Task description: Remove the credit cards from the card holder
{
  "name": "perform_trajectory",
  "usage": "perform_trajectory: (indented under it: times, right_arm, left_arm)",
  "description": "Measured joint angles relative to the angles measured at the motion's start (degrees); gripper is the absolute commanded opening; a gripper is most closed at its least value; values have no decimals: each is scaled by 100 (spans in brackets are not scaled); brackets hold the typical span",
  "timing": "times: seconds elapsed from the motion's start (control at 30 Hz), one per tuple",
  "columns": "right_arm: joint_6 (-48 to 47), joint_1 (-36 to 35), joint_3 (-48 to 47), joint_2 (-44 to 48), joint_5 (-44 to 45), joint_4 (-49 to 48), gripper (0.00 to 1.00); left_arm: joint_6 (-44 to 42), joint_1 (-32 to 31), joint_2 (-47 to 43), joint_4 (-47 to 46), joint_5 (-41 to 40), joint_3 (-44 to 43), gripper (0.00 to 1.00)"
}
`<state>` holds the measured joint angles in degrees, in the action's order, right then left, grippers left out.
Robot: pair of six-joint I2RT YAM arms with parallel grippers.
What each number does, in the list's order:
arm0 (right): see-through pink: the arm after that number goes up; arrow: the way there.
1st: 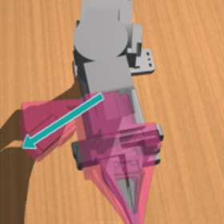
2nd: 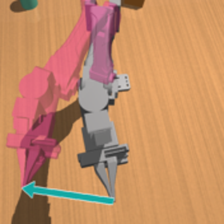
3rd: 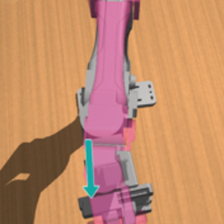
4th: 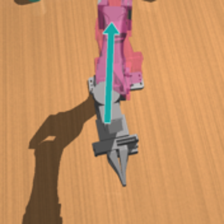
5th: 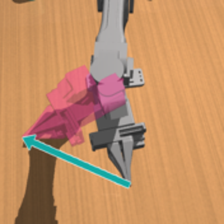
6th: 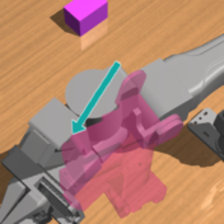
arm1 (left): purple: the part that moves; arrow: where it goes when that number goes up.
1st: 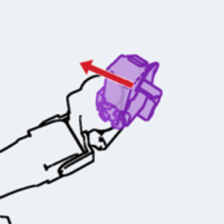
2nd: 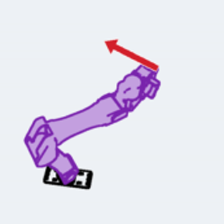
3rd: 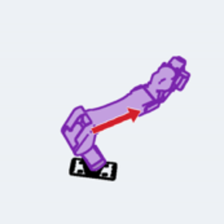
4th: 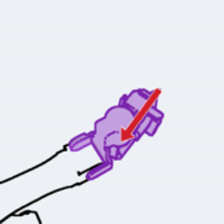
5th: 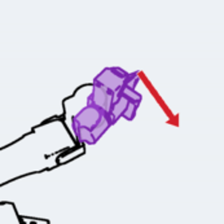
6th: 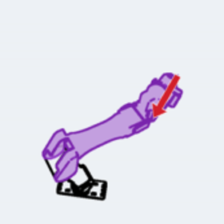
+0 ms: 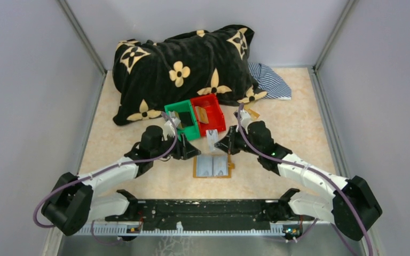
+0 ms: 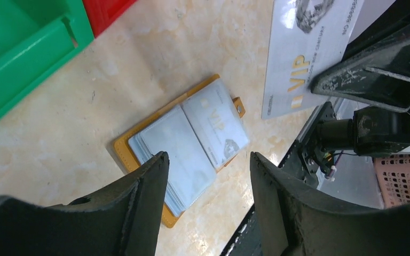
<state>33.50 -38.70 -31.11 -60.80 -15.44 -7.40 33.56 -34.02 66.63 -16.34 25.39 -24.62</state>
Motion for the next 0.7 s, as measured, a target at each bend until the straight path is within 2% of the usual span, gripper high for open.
perform_trajectory:
  times: [0.1,0.23,0.37,0.7]
  right_arm:
    - [11,0,-50,-83,-262,-153,0]
    - [140,0,-46,-201,-719,-439,0]
    - [251,4,-24,-234,-920,-636,0]
    - [459,70,190,-234,-951,-778,0]
  left_arm:
    - [-39,0,22,-264,-28,0,62]
    - [26,0,177,-857,138,-4,52]
    - [186,4,503,-1410,387,-24,48]
    - [621,9,903,-2260,778,-44,46]
